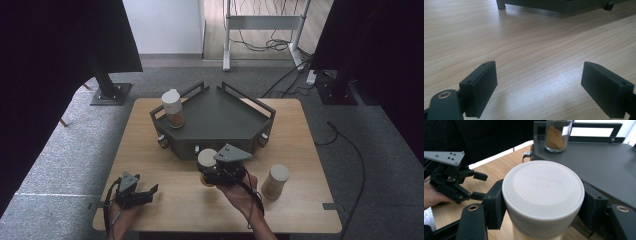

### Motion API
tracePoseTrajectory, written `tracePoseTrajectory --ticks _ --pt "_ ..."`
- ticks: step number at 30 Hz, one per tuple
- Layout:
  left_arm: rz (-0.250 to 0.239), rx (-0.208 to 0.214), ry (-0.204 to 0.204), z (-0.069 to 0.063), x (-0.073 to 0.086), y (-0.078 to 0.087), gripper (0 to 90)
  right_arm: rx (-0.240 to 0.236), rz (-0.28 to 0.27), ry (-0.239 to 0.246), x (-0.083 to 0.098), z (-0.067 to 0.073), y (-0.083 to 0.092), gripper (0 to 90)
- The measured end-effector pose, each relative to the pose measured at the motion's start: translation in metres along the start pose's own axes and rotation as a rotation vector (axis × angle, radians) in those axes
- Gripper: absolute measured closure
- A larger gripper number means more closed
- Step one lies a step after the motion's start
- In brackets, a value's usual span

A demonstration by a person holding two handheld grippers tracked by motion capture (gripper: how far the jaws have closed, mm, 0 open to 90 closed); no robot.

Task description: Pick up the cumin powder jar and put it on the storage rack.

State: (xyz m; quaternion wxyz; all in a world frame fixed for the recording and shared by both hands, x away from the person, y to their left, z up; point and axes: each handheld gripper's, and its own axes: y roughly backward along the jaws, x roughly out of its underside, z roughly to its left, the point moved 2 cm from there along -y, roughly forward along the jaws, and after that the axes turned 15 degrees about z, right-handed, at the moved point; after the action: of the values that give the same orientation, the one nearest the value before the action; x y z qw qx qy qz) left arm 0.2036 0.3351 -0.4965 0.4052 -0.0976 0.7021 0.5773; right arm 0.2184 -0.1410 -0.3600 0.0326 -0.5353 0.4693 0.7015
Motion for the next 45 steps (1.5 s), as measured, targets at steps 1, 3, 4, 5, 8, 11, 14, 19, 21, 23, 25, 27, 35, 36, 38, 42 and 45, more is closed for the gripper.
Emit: tracePoseTrajectory --ticks 1,3,4,5,8,11,14,19,21,23,25,27,35,36,38,42,45 --pt "0.0 0.0 0.0 0.0 0.0 0.0 13.0 0.003 -0.001 -0.003 -0.002 -0.001 0.001 33.1" --pt "0.0 -0.001 0.0 0.0 0.0 0.0 13.0 0.006 -0.003 -0.006 -0.005 -0.003 0.002 33.1" --pt "0.0 -0.001 0.0 0.0 0.0 0.0 13.0 0.007 -0.005 -0.007 -0.006 -0.004 0.002 33.1" --pt "0.001 -0.001 0.0 0.0 0.0 0.0 13.0 0.007 -0.006 -0.007 -0.008 -0.006 0.003 33.1" --pt "0.001 0.0 0.0 0.0 0.0 0.0 13.0 0.011 -0.012 -0.004 -0.014 -0.008 0.005 33.1" --pt "0.0 0.0 0.001 0.0 0.0 0.0 13.0 0.017 -0.017 -0.002 -0.02 -0.01 0.006 33.1" --pt "0.002 0.001 0.0 0.001 0.0 0.0 13.0 0.032 -0.014 0.002 -0.027 -0.012 0.005 33.1" --pt "0.005 -0.002 -0.002 0.0 -0.001 0.0 13.0 0.041 -0.013 -0.003 -0.035 -0.017 0.004 33.1" --pt "0.005 -0.001 -0.001 0.001 -0.001 0.0 13.0 0.04 -0.013 -0.006 -0.037 -0.019 0.003 33.1" --pt "0.002 0.0 0.001 0.001 0.0 0.0 13.0 0.044 -0.014 -0.008 -0.041 -0.021 0.003 33.1" --pt "0.002 0.0 0.001 0.001 0.0 0.0 13.0 0.047 -0.018 -0.012 -0.044 -0.022 0.004 33.1" --pt "0.005 -0.001 -0.001 0.001 -0.001 0.0 13.0 0.044 -0.023 -0.016 -0.047 -0.024 0.005 33.1" --pt "0.006 -0.002 -0.004 0.0 -0.001 0.0 13.1 0.055 -0.031 -0.03 -0.061 -0.033 0.005 33.1" --pt "0.008 -0.003 -0.006 0.0 -0.001 0.0 13.1 0.054 -0.032 -0.036 -0.062 -0.035 0.005 33.1" --pt "0.01 -0.003 -0.009 0.0 -0.002 0.0 13.1 0.058 -0.036 -0.044 -0.065 -0.037 0.004 33.1" --pt "0.011 -0.004 -0.011 0.0 -0.002 0.0 13.1 0.079 -0.036 -0.046 -0.072 -0.039 0.003 33.1" --pt "0.012 -0.003 -0.012 0.0 -0.002 0.0 13.1 0.083 -0.037 -0.054 -0.078 -0.043 0.001 33.1"
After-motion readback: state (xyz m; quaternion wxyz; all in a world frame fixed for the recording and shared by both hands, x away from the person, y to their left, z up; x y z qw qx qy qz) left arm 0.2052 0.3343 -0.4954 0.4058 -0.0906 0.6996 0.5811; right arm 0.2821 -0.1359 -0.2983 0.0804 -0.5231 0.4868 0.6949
